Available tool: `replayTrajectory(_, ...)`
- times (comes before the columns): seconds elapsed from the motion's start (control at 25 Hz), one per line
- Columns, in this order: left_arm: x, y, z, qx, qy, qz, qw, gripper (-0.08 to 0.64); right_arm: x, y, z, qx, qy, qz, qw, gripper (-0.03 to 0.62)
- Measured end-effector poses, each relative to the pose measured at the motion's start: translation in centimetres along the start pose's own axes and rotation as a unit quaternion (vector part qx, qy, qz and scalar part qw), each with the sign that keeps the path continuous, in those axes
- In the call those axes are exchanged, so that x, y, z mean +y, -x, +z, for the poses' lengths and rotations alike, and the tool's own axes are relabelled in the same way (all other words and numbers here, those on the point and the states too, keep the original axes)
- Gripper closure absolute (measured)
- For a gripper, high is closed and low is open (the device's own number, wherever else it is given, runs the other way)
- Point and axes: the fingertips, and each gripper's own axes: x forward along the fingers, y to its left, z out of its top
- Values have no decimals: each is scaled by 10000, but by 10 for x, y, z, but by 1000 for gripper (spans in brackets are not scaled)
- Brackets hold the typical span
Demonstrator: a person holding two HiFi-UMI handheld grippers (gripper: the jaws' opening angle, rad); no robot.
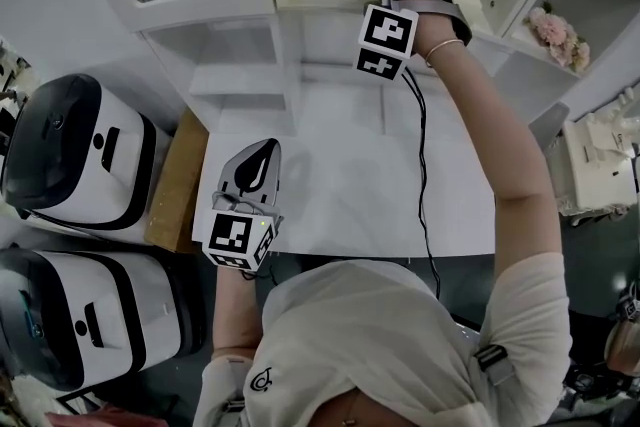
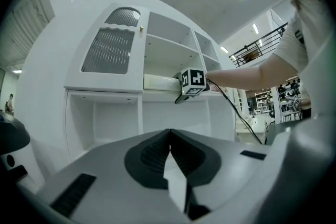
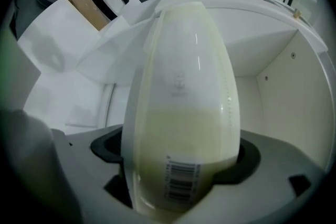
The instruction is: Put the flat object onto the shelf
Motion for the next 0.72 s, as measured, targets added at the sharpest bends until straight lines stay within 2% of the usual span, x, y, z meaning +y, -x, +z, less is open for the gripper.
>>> replayTrajectory(0.16,6,-9,-5,43,56,-6,10000,546,-2,-8,0,107,2,-31,9999,106)
replayTrajectory(0.4,7,-22,-8,58,50,-102,9999,546,-6,-9,1,193,201,-308,9991,94)
replayTrajectory(0.72,1,-25,0,-18,-6,-178,9998,546,-12,-5,1,95,85,-440,9989,57)
